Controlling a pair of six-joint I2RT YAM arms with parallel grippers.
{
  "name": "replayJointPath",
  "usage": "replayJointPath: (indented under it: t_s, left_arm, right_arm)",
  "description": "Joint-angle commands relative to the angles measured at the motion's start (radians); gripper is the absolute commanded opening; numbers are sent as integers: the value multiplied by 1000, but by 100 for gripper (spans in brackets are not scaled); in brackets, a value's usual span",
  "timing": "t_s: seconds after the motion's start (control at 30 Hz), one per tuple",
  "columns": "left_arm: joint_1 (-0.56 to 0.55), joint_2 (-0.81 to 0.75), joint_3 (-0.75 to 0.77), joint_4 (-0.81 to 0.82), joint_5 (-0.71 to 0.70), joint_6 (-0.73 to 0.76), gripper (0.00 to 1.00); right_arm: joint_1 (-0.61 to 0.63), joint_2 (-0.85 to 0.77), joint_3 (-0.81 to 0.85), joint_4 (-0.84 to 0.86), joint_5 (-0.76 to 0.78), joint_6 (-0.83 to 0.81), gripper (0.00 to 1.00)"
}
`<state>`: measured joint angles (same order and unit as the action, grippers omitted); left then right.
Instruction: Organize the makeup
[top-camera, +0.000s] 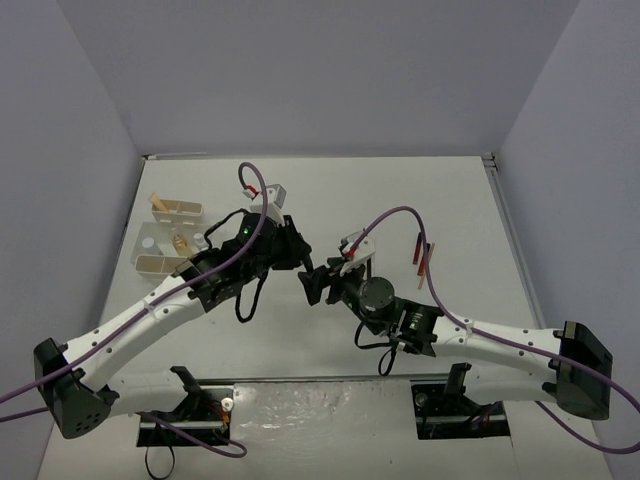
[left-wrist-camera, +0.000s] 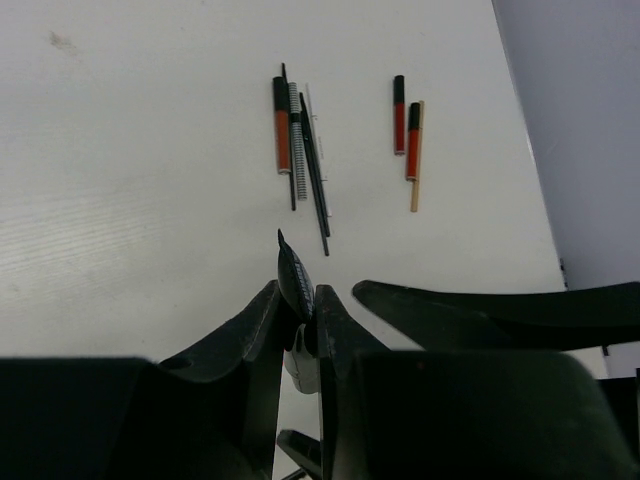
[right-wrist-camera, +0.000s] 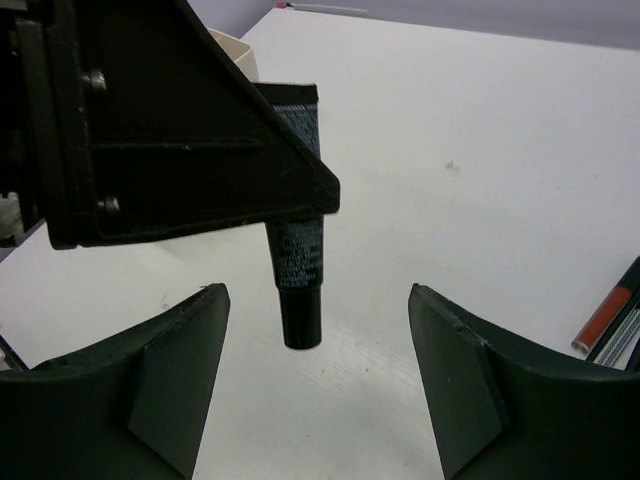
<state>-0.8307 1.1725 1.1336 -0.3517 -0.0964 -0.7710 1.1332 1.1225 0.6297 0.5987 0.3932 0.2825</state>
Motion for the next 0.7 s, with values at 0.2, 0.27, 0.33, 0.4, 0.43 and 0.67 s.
replayJointPath:
  t_s: [0.2,0.27,0.33,0.4,0.43,0.67]
  left_arm:
    - [219,-23,180,33,-237,322,0]
    - [321,-30,181,76,-251,364,0]
    - [399,-31,171,165,-262,426,0]
    - [478,-23,161,231,-258,465,0]
    - [514,-16,158,256,-253,476,0]
    - [817,144,190,379,-100,449,0]
  right_arm:
    - [1,-106,49,-140,211,27,98]
    - [-1,-135,34,-166,244,31,99]
    - [-6,-158,19,-180,255,30,100]
    - [-13,-180,5,-191,258,27,100]
    - [-15,-188,1,-201,260,27,100]
    - [-53,-237,-19,-289,262,50,100]
